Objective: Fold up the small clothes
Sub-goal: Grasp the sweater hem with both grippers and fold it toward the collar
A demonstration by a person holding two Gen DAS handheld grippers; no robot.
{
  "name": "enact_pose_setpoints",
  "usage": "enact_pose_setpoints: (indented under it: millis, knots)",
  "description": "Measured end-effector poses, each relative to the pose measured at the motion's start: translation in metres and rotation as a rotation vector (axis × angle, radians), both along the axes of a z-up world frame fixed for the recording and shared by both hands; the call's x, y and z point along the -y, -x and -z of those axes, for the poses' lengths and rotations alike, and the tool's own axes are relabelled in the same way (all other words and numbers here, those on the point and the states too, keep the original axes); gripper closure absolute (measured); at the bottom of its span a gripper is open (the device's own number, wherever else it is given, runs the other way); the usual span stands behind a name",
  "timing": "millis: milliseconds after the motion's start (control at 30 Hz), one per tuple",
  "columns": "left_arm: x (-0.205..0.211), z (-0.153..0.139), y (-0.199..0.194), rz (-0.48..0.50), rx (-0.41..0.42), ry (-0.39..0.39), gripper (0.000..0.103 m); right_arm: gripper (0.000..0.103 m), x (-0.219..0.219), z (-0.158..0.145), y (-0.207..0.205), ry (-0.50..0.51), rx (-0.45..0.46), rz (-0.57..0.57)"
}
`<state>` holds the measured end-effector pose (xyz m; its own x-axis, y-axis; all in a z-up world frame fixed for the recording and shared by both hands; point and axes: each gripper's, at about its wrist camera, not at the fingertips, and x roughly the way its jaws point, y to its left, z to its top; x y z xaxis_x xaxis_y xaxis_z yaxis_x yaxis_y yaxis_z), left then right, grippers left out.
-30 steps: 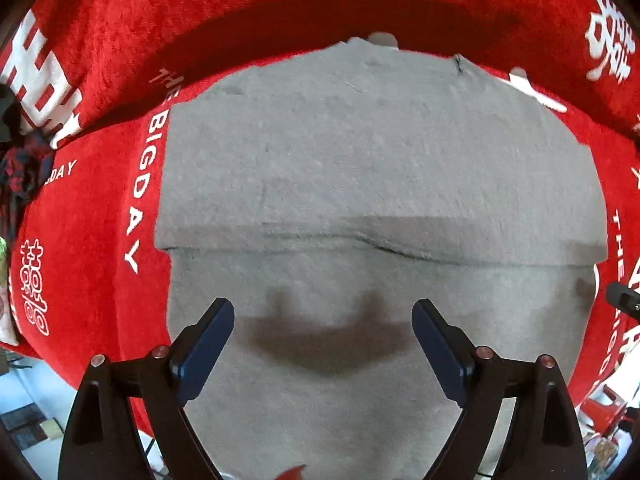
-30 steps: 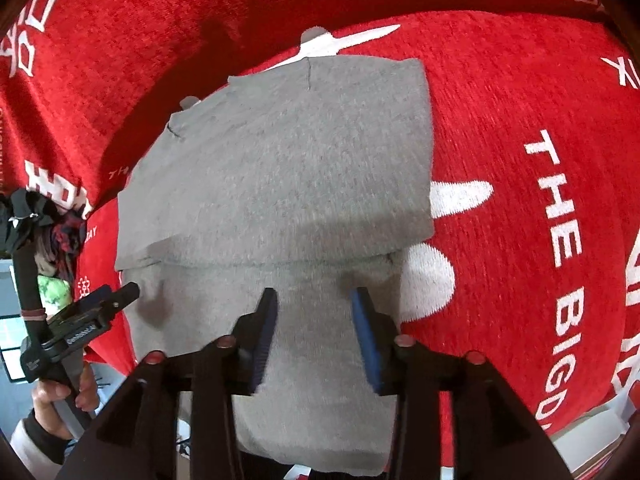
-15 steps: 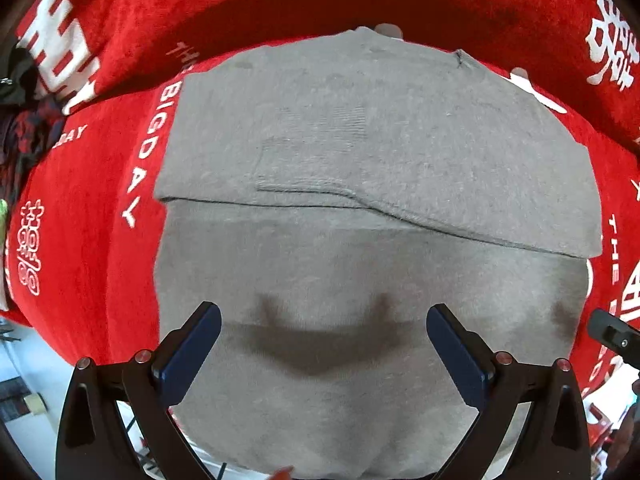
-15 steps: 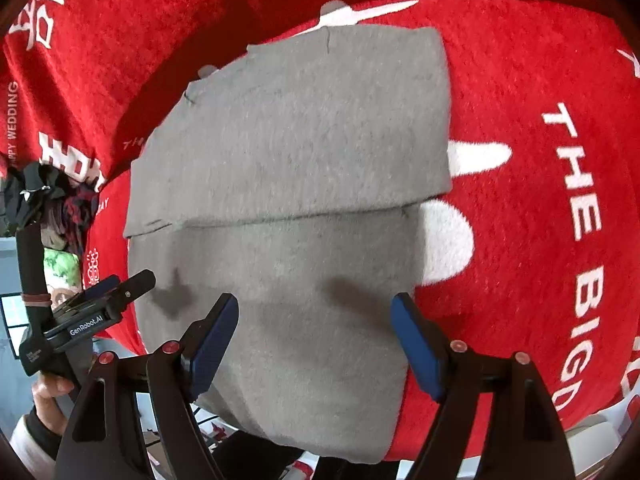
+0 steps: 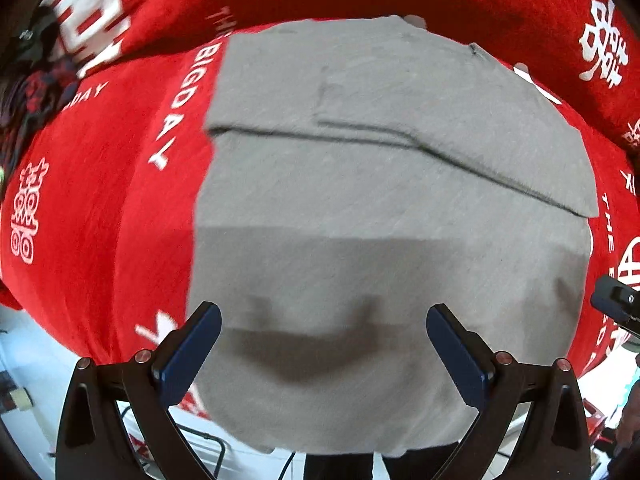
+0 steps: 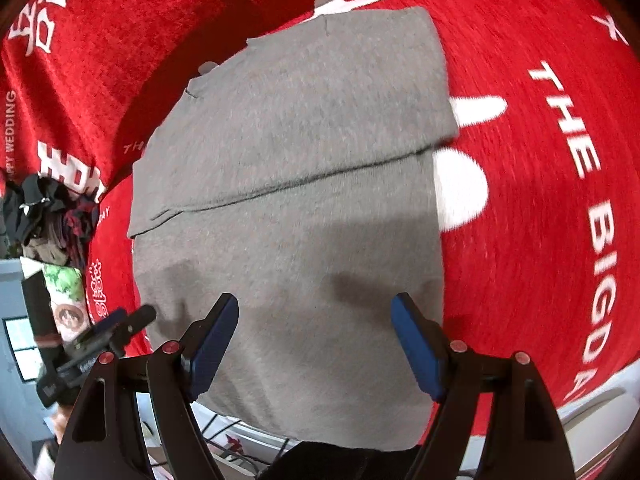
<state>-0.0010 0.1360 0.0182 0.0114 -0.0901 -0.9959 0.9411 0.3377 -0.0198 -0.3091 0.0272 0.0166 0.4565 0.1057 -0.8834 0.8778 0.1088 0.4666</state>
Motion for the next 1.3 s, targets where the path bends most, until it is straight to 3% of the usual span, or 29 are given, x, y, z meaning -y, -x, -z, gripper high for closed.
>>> enact_pose_setpoints:
  millis: [267,400,633,867,933,967,1000,1033,1067,1100,1133,1300]
  knots:
    - [-0.066,0.018,-0.035,-0.027,-0.063,-0.008,0.0,0.022,-0.041,0.011,0.021,-0.057,0.018,0.017]
    - [-0.099,0.037,-0.036,-0.019,-0.14,-0.026,0.0,0.022,-0.076,0.026,0.042,-0.112,0.038,0.017]
    - [-0.128,0.072,-0.021,0.004,-0.234,-0.063,0.0,0.022,-0.141,0.071,0.068,-0.218,0.004,-0.022]
    - [-0.135,0.083,-0.011,0.026,-0.238,-0.055,0.002,0.022,-0.172,0.121,0.061,-0.23,-0.021,-0.064]
    - [-0.138,0.081,-0.016,0.019,-0.221,-0.056,0.019,0.023,-0.174,0.128,0.059,-0.228,-0.002,-0.052]
    - [-0.139,0.08,-0.019,0.01,-0.206,-0.059,0.026,0.032,-0.174,0.13,0.059,-0.238,0.014,-0.042]
    - [-0.141,0.077,-0.018,0.0,-0.199,-0.061,0.041,0.038,-0.176,0.131,0.058,-0.256,0.041,-0.031]
    - [-0.142,0.075,-0.021,-0.006,-0.204,-0.06,0.062,0.063,-0.177,0.129,0.057,-0.28,0.08,-0.023]
    - [-0.143,0.073,-0.027,-0.003,-0.257,-0.047,0.074,0.085,-0.179,0.127,0.055,-0.292,0.088,-0.027]
    - [-0.143,0.071,-0.031,0.0,-0.302,-0.045,0.088,0.092,-0.179,0.123,0.054,-0.292,0.106,-0.032]
    - [-0.143,0.069,-0.034,0.004,-0.323,-0.043,0.099,0.092,-0.18,0.116,0.053,-0.291,0.138,-0.036]
    - [-0.123,0.031,-0.043,0.019,-0.423,0.055,0.099,0.093,-0.163,0.071,0.046,-0.27,0.321,-0.011]
